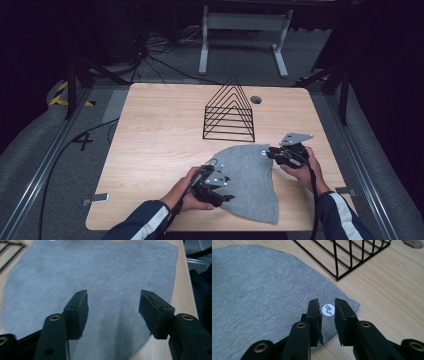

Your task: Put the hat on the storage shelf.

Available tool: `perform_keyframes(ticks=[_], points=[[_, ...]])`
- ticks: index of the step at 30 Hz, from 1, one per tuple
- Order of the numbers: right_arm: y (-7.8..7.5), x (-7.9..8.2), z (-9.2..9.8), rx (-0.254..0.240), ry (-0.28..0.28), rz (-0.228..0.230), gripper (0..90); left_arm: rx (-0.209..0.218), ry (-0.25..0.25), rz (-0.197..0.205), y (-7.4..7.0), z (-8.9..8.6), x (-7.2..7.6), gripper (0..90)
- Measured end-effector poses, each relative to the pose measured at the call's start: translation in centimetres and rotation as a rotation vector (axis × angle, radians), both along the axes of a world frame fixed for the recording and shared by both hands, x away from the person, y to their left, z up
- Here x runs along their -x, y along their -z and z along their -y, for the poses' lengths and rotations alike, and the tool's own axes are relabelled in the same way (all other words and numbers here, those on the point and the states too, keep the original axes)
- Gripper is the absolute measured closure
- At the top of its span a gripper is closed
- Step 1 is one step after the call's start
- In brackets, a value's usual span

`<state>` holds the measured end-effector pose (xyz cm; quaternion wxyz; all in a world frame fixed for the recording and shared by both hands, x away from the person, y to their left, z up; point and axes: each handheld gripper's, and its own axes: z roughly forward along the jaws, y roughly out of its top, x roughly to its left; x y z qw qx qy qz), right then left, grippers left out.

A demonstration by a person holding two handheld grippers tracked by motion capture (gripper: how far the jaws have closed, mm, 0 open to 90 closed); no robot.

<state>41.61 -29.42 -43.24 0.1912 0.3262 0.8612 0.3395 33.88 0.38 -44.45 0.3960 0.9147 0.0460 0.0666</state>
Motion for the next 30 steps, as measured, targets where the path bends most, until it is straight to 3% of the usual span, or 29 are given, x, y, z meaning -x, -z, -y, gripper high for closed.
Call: perform_keyframes(ticks=[2, 4, 5, 9, 10, 12, 14, 16, 18, 21, 23, 27, 30], points=[[0.5, -0.4, -0.4, 0.018, 0.001, 0.003, 74.9, 0.025, 0.013, -0.028, 0.2, 1.3, 0.1, 42.5], [1.0, -0.8, -0.6, 0.016, 0.005, -0.002, 74.6, 0.027, 0.029, -0.029, 0.6, 2.5, 0.2, 42.6], [1.2, -1.0, -0.7, 0.016, 0.006, -0.006, 75.1, 0.021, 0.031, -0.043, 0.9, 3.0, 0.4, 42.9], [2.0, -1.2, -0.8, 0.037, 0.012, -0.024, 75.2, -0.04, 0.058, -0.008, 2.1, 4.0, 1.0, 46.3], [2.2, -1.2, -0.8, 0.035, 0.01, -0.02, 74.7, -0.034, 0.058, -0.021, 2.2, 3.7, 1.0, 47.6], [2.2, -1.1, -0.6, 0.022, 0.021, -0.021, 73.4, -0.049, 0.031, -0.033, 2.1, 3.1, 0.7, 49.4], [2.2, -0.9, -0.5, 0.031, 0.02, -0.024, 73.3, -0.07, 0.013, -0.021, 1.9, 2.4, 0.3, 50.1], [2.1, -0.6, -0.5, 0.047, 0.015, -0.025, 73.5, -0.088, -0.012, -0.038, 1.8, 1.5, 0.0, 50.6], [1.9, -0.1, -0.5, 0.068, -0.002, -0.034, 73.6, -0.11, -0.039, -0.045, 1.6, 0.2, -0.2, 50.7], [1.5, 1.0, -0.5, 0.092, -0.034, -0.078, 73.6, -0.146, -0.097, -0.022, 1.4, -1.6, -0.4, 50.6], [1.5, 1.8, -0.6, 0.11, -0.057, -0.077, 73.8, -0.146, -0.132, -0.038, 1.4, -2.8, -0.7, 50.6], [1.3, 4.1, -1.3, 0.118, -0.119, -0.128, 75.7, -0.184, -0.236, 0.018, 1.1, -6.1, -1.6, 50.1], [1.2, 5.8, -2.3, 0.135, -0.162, -0.129, 76.1, -0.16, -0.293, -0.04, 1.3, -7.9, -2.7, 47.5]])
